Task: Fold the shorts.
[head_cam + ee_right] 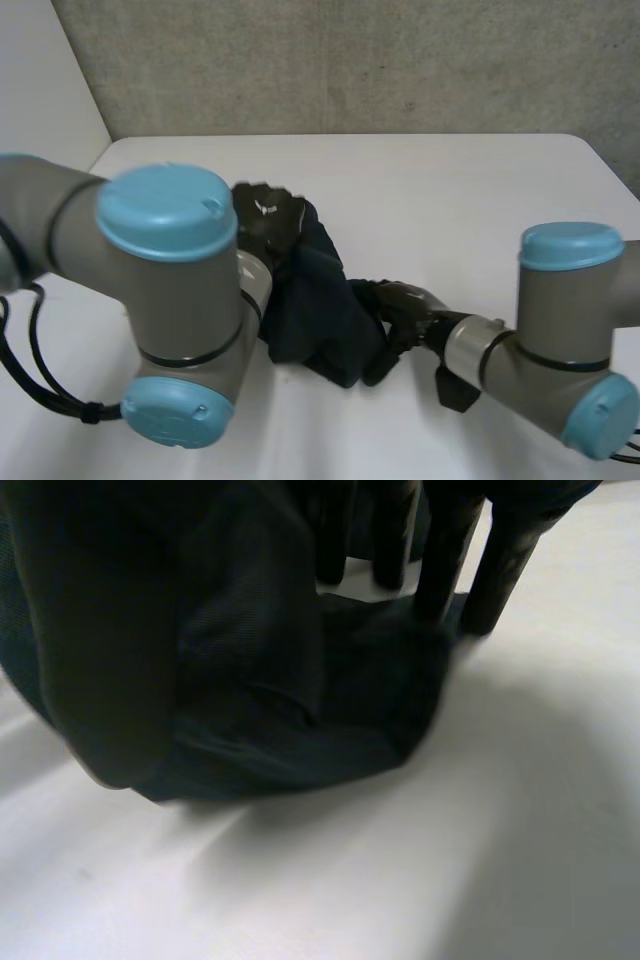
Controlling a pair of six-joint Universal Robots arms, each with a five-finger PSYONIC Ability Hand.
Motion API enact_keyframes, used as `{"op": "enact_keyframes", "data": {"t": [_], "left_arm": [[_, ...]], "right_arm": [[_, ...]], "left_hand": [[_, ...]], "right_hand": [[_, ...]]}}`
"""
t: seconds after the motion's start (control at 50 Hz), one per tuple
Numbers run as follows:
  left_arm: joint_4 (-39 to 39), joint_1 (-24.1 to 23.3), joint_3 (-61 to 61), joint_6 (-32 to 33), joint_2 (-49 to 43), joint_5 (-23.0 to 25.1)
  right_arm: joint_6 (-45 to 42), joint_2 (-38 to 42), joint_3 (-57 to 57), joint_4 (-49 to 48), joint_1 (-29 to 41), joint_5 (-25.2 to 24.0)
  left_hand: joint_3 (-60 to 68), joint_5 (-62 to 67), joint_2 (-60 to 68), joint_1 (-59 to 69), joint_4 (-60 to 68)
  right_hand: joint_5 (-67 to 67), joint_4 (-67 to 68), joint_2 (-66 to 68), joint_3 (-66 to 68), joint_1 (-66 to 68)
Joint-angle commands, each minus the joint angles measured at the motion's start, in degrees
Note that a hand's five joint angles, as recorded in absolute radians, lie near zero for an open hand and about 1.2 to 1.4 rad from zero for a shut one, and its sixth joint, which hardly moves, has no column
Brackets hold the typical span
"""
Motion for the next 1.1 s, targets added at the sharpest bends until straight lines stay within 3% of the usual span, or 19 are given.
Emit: {"op": "enact_keyframes", "data": {"t": [0.02,0.04,0.12,0.28,0.44,0.52,0.72,0.9,1.0,1.1], "left_arm": [[-0.80,0.38,0.21,1.09,6.07,0.21],[-0.89,0.38,0.21,1.17,6.68,0.21],[-1.77,0.55,0.38,2.31,9.76,0.29],[-2.82,5.74,0.82,7.23,16.53,0.91],[-4.92,8.55,-0.49,9.70,20.75,4.86],[-8.09,10.83,-3.38,9.61,20.58,5.92],[-8.62,13.56,-8.67,9.44,14.96,7.68],[-7.92,16.37,-6.04,9.79,4.42,7.76],[-7.92,16.29,3.97,9.96,-3.14,7.59],[-7.66,16.46,23.79,12.24,-10.60,7.33]], "right_arm": [[0.84,3.60,-3.77,-3.72,4.63,9.35],[0.14,3.43,-4.81,-3.99,4.81,14.24],[-6.07,-0.16,-6.58,-4.25,4.20,21.48],[-27.85,-18.43,-9.73,-4.17,1.21,21.24],[-46.69,-23.73,-14.49,3.54,1.56,21.15],[-48.82,-24.26,-14.84,8.66,2.35,21.15],[-47.68,-21.81,-13.09,12.44,11.31,21.06],[-45.84,-6.79,-15.54,12.27,12.54,21.50],[-45.66,0.77,-21.77,10.87,12.54,21.50],[-46.45,5.27,-33.37,2.36,11.67,23.08]], "left_hand": [[12.12,13.79,11.63,16.09,11.44],[12.12,13.79,11.63,16.09,11.44],[12.12,13.79,11.63,16.09,11.44],[12.12,13.79,11.63,16.09,11.44],[12.12,13.79,11.63,16.09,11.44],[12.12,13.79,11.63,16.09,11.44],[12.12,13.79,11.63,16.09,11.44],[12.12,13.79,11.63,16.09,11.44],[12.12,13.79,11.63,16.09,11.44],[12.12,13.79,11.63,16.09,11.44]], "right_hand": [[61.87,62.33,61.61,61.61,64.31],[61.87,62.33,61.61,61.62,64.31],[61.87,62.33,61.61,61.62,64.31],[61.87,62.33,61.61,61.62,64.31],[61.87,62.33,61.61,61.62,64.31],[61.87,62.33,61.61,61.62,64.31],[61.87,62.33,61.61,61.62,64.31],[61.87,62.33,61.61,61.62,64.31],[61.87,62.33,61.61,61.62,64.31],[61.87,62.33,61.61,61.62,64.31]]}}
